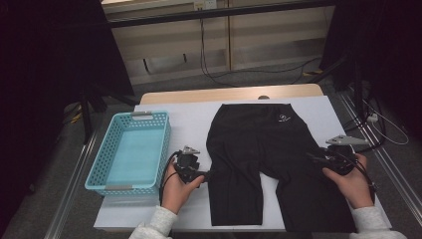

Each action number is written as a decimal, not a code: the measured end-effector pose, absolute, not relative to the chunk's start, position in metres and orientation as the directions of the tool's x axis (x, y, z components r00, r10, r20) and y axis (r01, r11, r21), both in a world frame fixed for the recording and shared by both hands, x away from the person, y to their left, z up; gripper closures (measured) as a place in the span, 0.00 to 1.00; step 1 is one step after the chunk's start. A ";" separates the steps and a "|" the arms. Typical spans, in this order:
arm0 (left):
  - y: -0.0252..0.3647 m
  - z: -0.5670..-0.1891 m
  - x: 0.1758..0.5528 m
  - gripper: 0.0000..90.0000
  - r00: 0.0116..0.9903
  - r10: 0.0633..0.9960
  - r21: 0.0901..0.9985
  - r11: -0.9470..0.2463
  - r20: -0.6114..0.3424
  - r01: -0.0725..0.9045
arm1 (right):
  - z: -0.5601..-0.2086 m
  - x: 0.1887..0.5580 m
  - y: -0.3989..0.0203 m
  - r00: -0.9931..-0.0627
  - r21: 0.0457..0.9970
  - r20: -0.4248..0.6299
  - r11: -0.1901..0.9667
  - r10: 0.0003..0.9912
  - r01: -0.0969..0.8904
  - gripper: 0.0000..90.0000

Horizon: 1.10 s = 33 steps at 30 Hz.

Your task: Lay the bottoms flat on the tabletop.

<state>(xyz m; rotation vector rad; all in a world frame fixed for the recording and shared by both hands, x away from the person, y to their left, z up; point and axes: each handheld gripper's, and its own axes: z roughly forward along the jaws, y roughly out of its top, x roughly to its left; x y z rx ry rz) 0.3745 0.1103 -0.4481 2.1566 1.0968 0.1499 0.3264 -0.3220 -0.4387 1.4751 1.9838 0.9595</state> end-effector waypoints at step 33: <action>0.131 -0.441 0.371 0.80 0.538 0.761 0.595 -0.255 -0.362 0.762 | -0.442 0.300 -0.157 -0.731 0.739 -0.018 0.502 0.682 0.450 0.50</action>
